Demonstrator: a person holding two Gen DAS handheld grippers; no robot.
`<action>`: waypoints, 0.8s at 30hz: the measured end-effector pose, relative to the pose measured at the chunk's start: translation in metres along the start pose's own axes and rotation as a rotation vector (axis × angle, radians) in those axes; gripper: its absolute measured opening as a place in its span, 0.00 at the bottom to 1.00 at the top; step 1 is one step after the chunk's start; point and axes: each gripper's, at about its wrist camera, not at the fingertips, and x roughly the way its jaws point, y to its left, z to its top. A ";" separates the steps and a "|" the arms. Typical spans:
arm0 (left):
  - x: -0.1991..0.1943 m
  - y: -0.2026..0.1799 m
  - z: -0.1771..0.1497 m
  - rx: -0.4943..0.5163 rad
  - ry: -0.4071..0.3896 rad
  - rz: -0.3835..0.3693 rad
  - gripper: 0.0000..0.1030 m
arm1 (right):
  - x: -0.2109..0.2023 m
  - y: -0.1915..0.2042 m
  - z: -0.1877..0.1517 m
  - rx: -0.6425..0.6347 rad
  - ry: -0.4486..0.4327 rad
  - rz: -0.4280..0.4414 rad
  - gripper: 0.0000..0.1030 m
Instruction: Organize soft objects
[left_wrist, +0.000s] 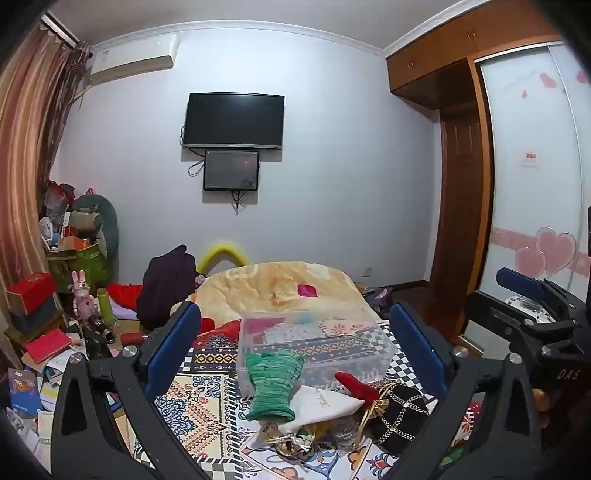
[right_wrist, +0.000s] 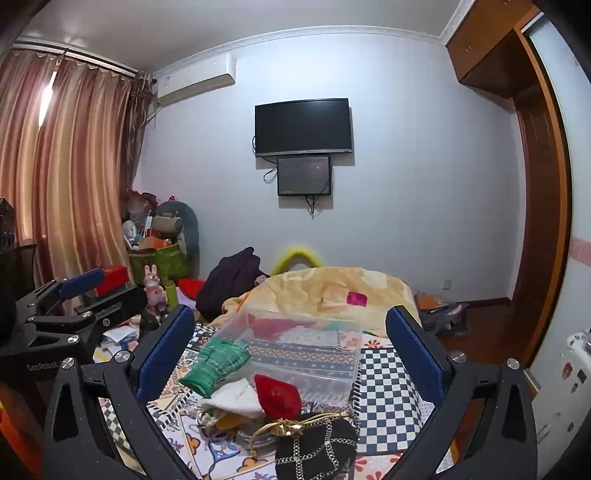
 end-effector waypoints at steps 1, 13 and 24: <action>0.000 0.000 0.000 -0.002 -0.002 0.005 1.00 | 0.000 0.000 0.000 0.000 0.001 -0.001 1.00; -0.003 -0.006 -0.001 0.024 -0.015 -0.003 1.00 | -0.005 0.001 0.003 -0.002 -0.002 -0.004 1.00; -0.005 -0.004 -0.001 0.021 -0.016 -0.009 1.00 | -0.006 0.005 0.006 -0.001 -0.007 0.002 1.00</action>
